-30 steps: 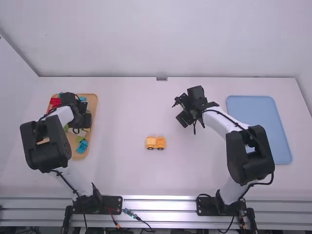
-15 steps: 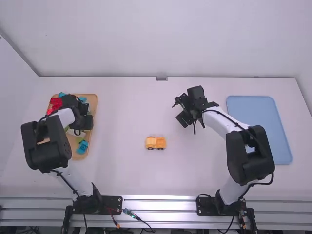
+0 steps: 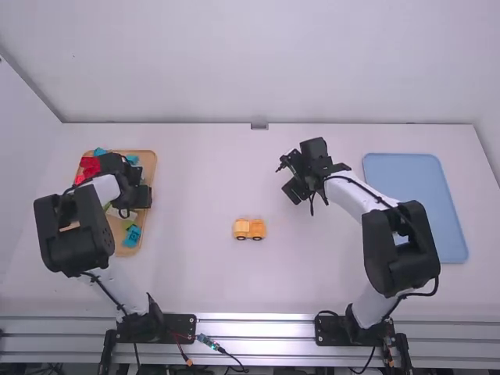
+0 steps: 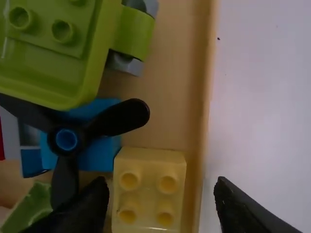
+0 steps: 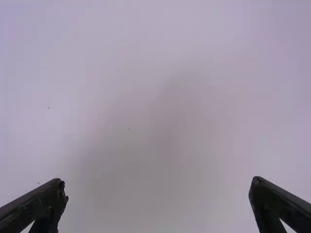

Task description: Assemble lego blocks to make yellow taxi

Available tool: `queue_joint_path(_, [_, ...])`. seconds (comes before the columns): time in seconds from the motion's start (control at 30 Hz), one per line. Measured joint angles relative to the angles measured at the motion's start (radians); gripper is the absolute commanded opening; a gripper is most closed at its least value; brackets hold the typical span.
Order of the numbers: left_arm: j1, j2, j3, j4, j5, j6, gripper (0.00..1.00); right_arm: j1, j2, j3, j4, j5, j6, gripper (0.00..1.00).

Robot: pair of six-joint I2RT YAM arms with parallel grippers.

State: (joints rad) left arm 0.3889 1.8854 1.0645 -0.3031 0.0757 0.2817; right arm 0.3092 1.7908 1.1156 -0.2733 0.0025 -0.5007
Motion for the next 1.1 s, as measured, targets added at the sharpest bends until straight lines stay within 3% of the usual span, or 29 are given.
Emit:
queue_joint_path(0.33, [0.0,0.0,0.0,-0.032,0.002,0.0,0.63,0.0,0.0,0.0,0.0,0.002,0.001,0.99])
queue_joint_path(0.47, [0.0,0.0,0.001,-0.035,0.002,-0.001,0.75,0.0,0.0,0.0,0.0,0.0,0.001,0.99])
queue_joint_path(0.7, [0.0,0.0,0.033,-0.058,0.002,0.0,0.77,0.0,0.0,0.0,0.001,0.001,0.001,0.99])
queue_joint_path(0.9, [0.0,0.0,0.063,-0.082,0.002,0.0,0.7,0.0,0.0,0.0,0.001,0.002,0.0,0.99])
queue_joint_path(1.0, [0.0,0.0,0.073,-0.094,0.002,-0.001,0.62,0.0,0.0,0.0,0.001,0.001,0.0,0.99])
queue_joint_path(1.03, [0.0,0.0,0.074,-0.095,0.002,-0.001,0.51,0.0,0.0,0.0,0.001,0.003,0.0,0.99])
queue_joint_path(1.07, [0.0,0.0,0.074,-0.097,0.002,-0.004,0.47,0.0,0.0,0.0,0.001,-0.001,0.0,0.99])
queue_joint_path(1.1, [0.0,0.0,0.074,-0.097,0.002,0.002,0.47,0.0,0.0,0.0,0.001,0.003,0.0,0.99])
